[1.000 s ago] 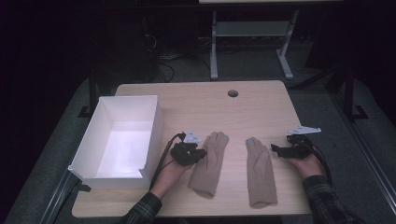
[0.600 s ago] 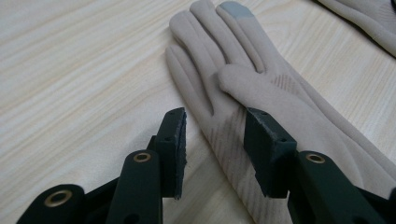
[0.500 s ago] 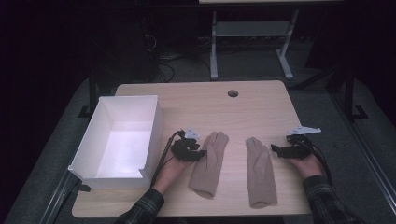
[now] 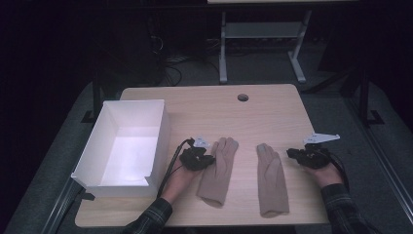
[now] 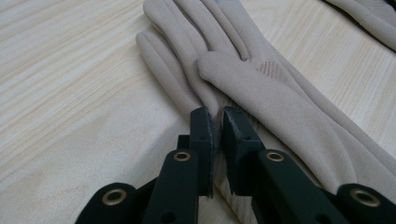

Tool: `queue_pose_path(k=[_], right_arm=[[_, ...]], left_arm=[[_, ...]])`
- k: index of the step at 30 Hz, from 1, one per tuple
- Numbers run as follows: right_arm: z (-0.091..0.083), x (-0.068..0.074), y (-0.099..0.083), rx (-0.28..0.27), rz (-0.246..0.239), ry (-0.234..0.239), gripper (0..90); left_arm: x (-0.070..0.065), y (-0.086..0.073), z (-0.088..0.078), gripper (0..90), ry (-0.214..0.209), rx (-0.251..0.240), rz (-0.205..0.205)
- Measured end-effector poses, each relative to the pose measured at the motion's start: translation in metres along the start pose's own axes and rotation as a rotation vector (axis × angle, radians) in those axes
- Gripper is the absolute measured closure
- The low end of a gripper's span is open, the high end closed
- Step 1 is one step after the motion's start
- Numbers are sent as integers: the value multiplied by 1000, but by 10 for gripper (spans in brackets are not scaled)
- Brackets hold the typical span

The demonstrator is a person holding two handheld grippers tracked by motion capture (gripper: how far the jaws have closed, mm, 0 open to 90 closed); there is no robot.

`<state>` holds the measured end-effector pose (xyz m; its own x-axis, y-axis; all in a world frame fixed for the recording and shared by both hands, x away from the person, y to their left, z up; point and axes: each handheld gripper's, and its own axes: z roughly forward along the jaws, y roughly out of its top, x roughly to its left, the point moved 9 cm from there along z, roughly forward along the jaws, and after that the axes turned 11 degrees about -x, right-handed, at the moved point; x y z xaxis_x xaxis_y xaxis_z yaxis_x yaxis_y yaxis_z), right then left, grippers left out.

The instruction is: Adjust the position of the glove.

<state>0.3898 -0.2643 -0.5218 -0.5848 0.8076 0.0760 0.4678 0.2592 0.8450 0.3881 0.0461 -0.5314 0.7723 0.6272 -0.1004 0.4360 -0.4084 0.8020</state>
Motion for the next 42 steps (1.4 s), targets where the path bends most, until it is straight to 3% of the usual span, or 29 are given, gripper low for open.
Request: queue_pose_path(k=[3, 7, 12, 19, 22, 30, 35, 42], right_arm=[[-9, 18, -6, 33, -15, 76, 898], [-16, 34, -13, 68, -51, 122, 898], [-13, 48, -23, 108, -57, 177, 898], [-6, 58, -19, 108, -66, 209, 898], [-2, 63, -16, 106, -83, 224, 897], [-5, 70, -15, 109, -92, 235, 896], [-13, 72, -18, 103, -83, 255, 897], [-4, 95, -17, 126, -112, 321, 897]], left_arm=[[0, 0, 0, 827, 4, 0, 4], [0, 0, 0, 828, 9, 9, 16], [0, 0, 0, 835, 7, 20, 22], [-1, 1, 0, 844, -2, 19, -19], [-7, 2, 0, 850, -36, 16, -64], [-25, 4, -3, 852, -72, 13, -40], [-28, 5, -3, 852, -81, 4, -45], [-27, 6, -3, 852, -81, -3, -55]])
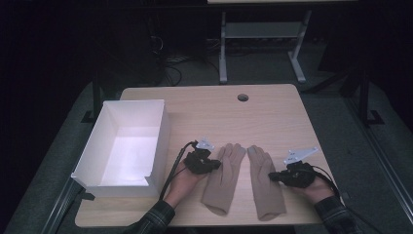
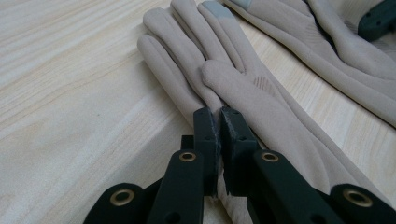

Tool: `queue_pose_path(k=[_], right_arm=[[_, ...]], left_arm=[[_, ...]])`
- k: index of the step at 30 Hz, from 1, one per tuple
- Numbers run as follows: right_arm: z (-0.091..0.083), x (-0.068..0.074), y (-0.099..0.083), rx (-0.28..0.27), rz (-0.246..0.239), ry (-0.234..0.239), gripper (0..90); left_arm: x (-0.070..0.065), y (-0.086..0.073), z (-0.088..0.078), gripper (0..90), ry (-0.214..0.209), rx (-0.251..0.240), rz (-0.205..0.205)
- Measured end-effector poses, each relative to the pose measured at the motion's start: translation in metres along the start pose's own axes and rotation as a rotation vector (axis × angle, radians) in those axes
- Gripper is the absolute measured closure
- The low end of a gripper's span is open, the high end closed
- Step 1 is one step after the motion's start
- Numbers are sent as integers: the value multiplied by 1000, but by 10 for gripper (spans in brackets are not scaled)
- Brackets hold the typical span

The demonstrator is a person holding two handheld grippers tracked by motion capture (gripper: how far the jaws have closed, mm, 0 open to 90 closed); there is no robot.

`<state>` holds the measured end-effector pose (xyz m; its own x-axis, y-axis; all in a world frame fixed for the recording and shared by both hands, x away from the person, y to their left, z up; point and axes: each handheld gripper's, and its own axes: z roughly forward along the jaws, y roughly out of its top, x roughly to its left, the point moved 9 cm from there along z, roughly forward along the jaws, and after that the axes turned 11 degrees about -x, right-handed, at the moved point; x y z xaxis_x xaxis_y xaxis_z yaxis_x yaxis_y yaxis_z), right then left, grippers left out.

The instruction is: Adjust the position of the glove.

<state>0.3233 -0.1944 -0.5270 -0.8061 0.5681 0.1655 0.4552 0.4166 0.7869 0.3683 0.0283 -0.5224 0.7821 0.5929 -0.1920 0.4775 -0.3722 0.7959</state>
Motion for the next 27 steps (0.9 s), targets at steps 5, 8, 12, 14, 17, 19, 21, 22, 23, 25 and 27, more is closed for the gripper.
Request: queue_pose_path(k=[5, 8, 12, 14, 17, 19, 21, 22, 23, 25, 27], right_arm=[[7, 7, 1, 15, -29, 14, 897], [-3, 1, 8, -34, -20, -16, 898], [-13, -11, -1, -18, 7, -56, 897], [-12, -14, -6, 4, 17, -54, 898], [-6, -9, -5, 17, -6, -31, 898], [-2, -3, -3, 18, -6, -17, 897], [2, 1, -1, 17, -13, -5, 898], [4, 1, -1, 17, -24, 0, 898], [5, 3, 0, 16, -15, 6, 898], [8, 5, 2, 13, -16, 15, 898], [11, 8, 4, 14, -17, 23, 898]], left_arm=[[-1, 1, 1, 852, 1, -9, -11], [0, 0, 0, 852, 0, -1, -6], [0, 1, 1, 852, -1, -11, -17], [0, 1, 1, 853, -1, -12, -17], [-1, 2, 0, 852, -5, -15, -18], [-1, 3, -1, 853, -7, -18, -19], [0, 3, -1, 853, -7, -20, -21], [0, 3, -1, 853, -7, -23, -25], [0, 4, -1, 853, -8, -33, -36], [2, 5, -2, 853, -8, -32, -31], [2, 7, -4, 853, -13, -47, -43]])
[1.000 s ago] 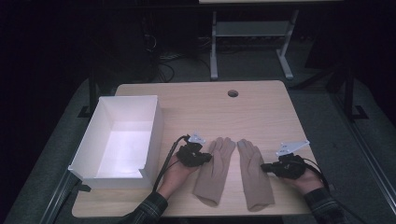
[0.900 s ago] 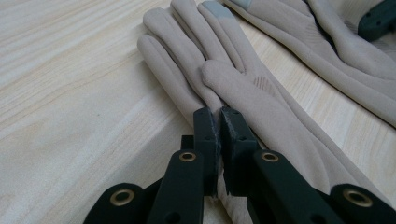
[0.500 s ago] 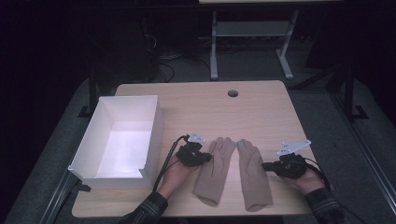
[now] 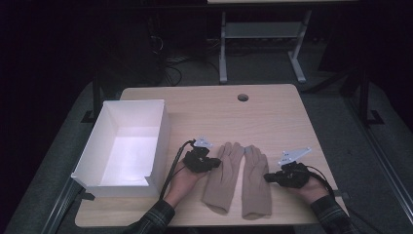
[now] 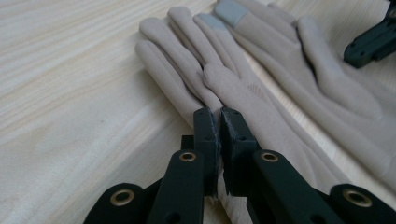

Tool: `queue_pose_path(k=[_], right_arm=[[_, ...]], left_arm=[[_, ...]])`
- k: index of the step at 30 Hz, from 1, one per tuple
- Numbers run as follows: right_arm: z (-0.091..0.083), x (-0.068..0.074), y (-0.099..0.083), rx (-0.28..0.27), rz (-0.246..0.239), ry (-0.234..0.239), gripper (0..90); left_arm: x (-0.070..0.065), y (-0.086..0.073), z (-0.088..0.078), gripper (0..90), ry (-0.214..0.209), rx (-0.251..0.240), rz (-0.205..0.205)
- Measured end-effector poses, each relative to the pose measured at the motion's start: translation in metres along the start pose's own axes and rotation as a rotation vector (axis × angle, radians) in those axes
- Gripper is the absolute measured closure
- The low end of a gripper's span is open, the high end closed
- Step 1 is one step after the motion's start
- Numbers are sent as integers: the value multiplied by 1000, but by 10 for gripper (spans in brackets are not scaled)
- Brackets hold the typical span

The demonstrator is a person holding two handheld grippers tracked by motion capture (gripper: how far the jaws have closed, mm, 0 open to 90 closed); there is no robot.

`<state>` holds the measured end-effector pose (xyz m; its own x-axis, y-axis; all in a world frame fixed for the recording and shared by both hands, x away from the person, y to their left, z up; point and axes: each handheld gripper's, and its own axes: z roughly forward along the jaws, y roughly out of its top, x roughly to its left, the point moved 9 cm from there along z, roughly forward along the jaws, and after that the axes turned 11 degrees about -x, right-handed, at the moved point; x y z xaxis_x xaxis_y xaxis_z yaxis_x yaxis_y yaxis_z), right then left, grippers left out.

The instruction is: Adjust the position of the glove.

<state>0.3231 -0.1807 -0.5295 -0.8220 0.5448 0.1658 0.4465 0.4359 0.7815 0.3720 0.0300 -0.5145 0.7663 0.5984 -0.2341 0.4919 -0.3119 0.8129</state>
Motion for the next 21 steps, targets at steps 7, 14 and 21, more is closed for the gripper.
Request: queue_pose_path(k=[7, 14, 21], right_arm=[[14, 9, 9, -7, -18, 32, 898], [21, 10, 14, -15, -30, 34, 898], [23, 11, 15, -14, -23, 33, 898]], left_arm=[[-1, 16, -12, 854, -31, -67, -51], [-8, 20, -21, 855, -83, -39, -48], [-17, 21, -25, 855, -112, -40, -59]])
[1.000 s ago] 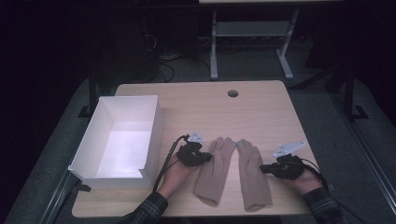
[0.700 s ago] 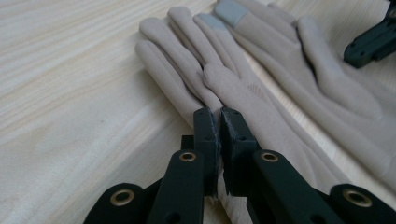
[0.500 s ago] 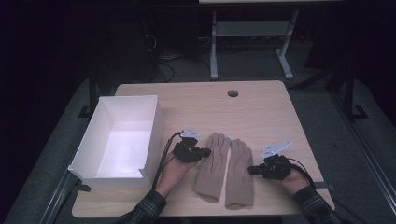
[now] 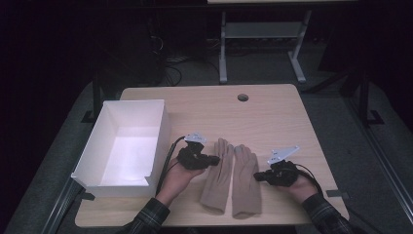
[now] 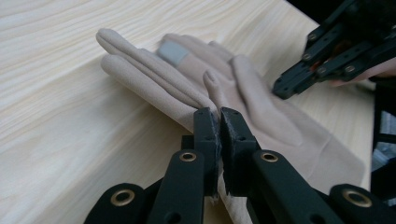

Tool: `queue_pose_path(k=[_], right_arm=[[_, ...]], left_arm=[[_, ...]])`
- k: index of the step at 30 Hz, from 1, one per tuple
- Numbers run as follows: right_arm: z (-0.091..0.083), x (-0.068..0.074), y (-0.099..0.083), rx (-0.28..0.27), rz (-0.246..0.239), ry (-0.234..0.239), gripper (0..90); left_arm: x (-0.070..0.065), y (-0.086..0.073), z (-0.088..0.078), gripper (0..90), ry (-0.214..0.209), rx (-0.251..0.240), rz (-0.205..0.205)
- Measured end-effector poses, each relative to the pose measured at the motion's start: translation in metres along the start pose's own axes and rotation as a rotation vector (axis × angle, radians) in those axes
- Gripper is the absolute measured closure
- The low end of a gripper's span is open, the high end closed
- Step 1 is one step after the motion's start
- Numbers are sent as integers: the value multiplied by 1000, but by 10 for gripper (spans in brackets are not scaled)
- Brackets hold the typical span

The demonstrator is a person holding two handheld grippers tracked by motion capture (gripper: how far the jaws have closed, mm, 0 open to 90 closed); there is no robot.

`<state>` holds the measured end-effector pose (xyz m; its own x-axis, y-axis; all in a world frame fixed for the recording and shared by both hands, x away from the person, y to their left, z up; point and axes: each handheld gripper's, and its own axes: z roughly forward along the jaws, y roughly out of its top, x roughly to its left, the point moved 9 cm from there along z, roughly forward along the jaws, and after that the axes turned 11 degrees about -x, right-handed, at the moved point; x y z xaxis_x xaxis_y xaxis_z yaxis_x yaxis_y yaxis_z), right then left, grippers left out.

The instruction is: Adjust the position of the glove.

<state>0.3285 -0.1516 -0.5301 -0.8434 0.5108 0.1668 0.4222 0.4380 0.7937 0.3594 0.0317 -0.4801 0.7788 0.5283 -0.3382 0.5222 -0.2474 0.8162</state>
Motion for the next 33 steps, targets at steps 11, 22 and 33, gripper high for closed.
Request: queue_pose_path(k=[11, 22, 33], right_arm=[[15, 8, 9, -6, -18, 25, 899], [37, 16, 24, -7, -39, 36, 899], [44, 18, 27, -15, -51, 38, 899]], left_arm=[[-13, 14, 7, 854, -46, -31, -5], [-24, 12, 23, 854, -62, -18, 1], [-26, 7, 50, 853, -60, -1, 15]])
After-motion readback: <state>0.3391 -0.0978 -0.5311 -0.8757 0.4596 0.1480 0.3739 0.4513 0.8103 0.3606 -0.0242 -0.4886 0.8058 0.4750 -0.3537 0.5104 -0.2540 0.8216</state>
